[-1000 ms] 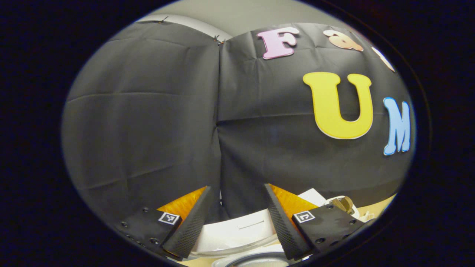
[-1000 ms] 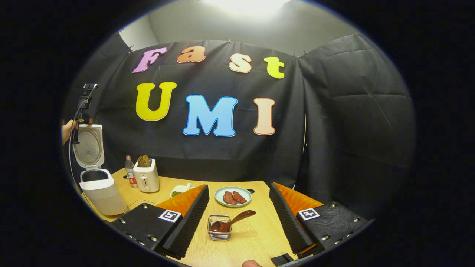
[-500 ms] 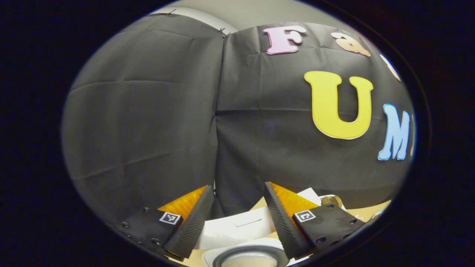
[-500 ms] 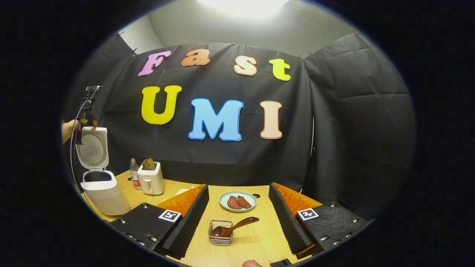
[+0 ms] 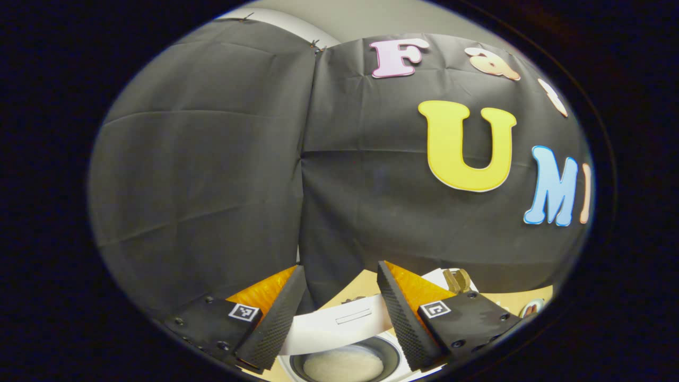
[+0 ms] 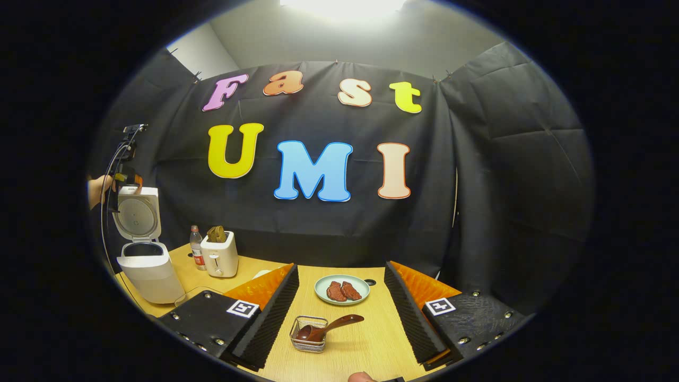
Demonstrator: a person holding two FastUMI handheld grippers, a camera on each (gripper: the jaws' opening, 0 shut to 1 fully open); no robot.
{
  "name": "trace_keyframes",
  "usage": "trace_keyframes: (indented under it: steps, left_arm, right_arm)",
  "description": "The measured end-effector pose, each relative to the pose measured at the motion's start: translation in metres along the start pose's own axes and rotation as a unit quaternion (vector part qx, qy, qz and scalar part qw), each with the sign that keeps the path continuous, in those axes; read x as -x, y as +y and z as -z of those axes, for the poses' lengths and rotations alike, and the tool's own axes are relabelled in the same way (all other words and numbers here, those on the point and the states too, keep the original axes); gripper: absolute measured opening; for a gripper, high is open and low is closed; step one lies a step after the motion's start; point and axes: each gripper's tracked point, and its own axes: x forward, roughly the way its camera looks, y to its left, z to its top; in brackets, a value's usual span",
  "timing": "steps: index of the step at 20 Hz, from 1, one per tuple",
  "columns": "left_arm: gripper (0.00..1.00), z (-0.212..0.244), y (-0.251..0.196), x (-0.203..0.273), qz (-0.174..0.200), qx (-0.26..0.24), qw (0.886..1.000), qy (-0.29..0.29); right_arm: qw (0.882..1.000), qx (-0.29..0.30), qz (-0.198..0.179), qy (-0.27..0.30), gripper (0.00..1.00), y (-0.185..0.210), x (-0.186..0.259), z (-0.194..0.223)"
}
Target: Close the left gripper, press the button to open the rice cooker; take a wooden spoon from the chopstick holder with the right hand, scoop a spoonful of rice and pour it into the rice cooker, then put the wooden spoon back into the chopstick holder.
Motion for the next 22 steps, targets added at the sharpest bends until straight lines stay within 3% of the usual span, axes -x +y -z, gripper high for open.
trace_keyframes:
  steps: [22]
  left_arm:
    - [0.96, 0.118, -0.048, 0.072, 0.041, -0.027, 0.996, 0.071]
  right_arm:
    - [0.998, 0.025, -0.048, 0.012, 0.98, -0.001, -0.004, 0.024]
